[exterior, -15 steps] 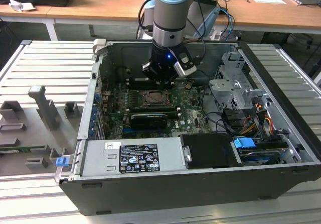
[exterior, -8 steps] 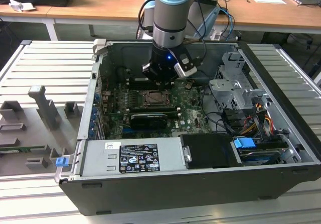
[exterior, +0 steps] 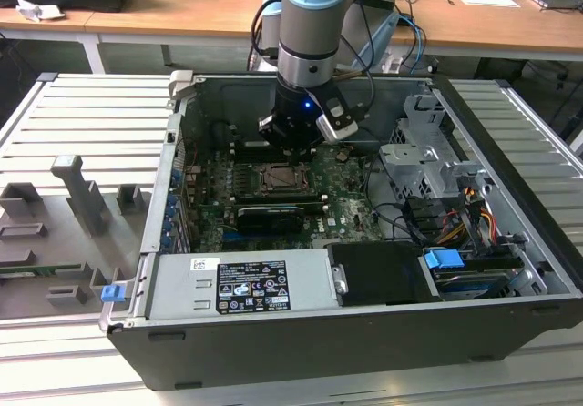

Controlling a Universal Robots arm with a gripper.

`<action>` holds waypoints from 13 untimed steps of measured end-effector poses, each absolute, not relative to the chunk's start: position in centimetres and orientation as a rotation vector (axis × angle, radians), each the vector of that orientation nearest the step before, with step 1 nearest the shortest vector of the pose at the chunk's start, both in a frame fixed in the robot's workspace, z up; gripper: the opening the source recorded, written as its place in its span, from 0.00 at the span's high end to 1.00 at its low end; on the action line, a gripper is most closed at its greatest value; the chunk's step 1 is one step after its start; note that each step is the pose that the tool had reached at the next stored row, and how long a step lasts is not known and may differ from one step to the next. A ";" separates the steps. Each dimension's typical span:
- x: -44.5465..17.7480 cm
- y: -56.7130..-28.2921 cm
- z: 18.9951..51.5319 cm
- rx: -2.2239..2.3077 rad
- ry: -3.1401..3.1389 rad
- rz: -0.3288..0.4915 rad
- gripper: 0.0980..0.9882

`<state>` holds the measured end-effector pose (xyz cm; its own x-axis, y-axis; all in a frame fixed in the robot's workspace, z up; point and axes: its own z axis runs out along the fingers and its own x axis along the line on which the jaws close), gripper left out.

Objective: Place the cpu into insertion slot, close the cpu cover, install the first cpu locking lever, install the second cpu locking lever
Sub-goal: 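Install the second cpu locking lever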

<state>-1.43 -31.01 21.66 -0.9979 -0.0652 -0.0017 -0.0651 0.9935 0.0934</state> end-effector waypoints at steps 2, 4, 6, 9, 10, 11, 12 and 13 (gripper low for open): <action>-1.4 -31.0 21.7 0.102 -3.135 -0.147 0.99; -1.4 -31.0 21.8 0.102 -3.135 -0.147 0.99; -1.4 -31.0 21.8 0.102 -3.135 -0.147 0.99; -1.4 -31.1 21.8 0.102 -3.135 -0.147 0.99; -1.4 -31.1 21.8 0.102 -3.135 -0.147 0.99; -1.4 -31.1 21.8 0.102 -3.135 -0.147 0.99; -1.4 -31.2 21.8 0.102 -3.135 -0.147 0.99; -1.4 -31.2 21.8 0.102 -3.135 -0.147 0.99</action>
